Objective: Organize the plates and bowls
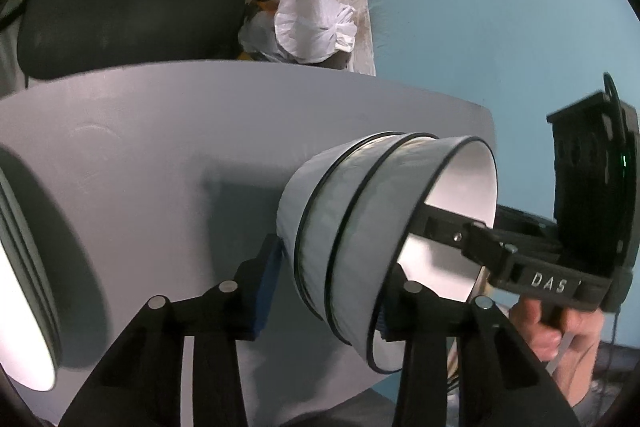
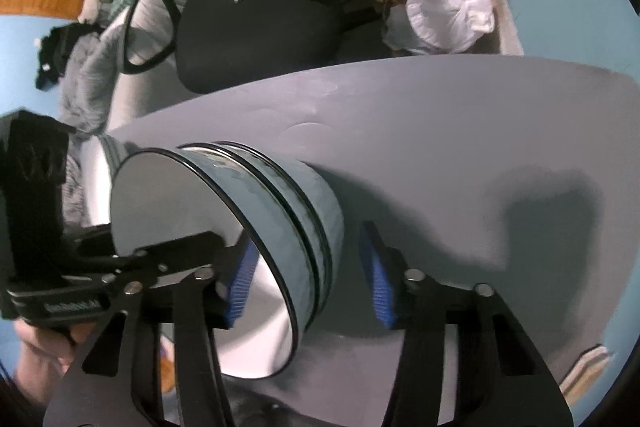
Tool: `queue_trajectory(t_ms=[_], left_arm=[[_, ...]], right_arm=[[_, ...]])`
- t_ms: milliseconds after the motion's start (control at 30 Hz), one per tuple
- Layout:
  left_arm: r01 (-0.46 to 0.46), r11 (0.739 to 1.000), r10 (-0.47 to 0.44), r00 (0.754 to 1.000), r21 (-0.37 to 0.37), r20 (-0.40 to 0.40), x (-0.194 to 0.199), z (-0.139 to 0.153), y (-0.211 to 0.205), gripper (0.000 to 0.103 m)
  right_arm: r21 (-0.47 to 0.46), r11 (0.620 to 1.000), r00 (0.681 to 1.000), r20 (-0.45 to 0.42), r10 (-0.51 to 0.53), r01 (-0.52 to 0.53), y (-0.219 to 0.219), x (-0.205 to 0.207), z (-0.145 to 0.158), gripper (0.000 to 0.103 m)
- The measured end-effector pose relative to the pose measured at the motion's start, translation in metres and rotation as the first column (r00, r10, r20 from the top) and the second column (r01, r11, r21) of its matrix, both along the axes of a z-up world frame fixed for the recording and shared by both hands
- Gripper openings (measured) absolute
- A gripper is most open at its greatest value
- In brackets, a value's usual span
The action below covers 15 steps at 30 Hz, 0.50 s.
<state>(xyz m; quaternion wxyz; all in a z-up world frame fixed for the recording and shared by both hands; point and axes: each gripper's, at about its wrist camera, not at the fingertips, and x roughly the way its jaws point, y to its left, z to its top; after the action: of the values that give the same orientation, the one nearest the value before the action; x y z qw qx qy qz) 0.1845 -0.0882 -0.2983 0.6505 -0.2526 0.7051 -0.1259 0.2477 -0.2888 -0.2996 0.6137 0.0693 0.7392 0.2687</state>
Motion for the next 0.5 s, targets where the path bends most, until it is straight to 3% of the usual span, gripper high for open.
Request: queue_trajectory(t_ms=[167,267,400,500], left_arm=[[0.000,1.000,0.000,1.000,0.022,-0.001,-0.0004,0.0028,0.0078,0.026],[0.003,1.000,-0.003,1.000,0.027,0.002,0.0006,0.0027,0.0076,0.026],[-0.001,1.000,0.001,1.000,0.024,-0.002,0.0009,0.0028,0.0078,0.026],[-0.006,1.000,0.006,1.000,0.015,-0.008,0.0025,-0.0001,0.0088,0.026]], right_arm=[[0.027,0.999,1.000,0.006,0.023,-0.023,0.0007,-0.0005,0.0024,0.039],[0.029,0.999,1.000,0.004,0.018,-0.018,-0.0009,-0.0010,0.0036,0.039],[-0.007,1.000,0.998,0.053,0.025,-0.025,-0.0022,-0.0026,0.0049,0.052],[-0.004,1.000,0.997,0.071,0.027,-0.026,-0.0008,-0.0045,0.0061,0.053]])
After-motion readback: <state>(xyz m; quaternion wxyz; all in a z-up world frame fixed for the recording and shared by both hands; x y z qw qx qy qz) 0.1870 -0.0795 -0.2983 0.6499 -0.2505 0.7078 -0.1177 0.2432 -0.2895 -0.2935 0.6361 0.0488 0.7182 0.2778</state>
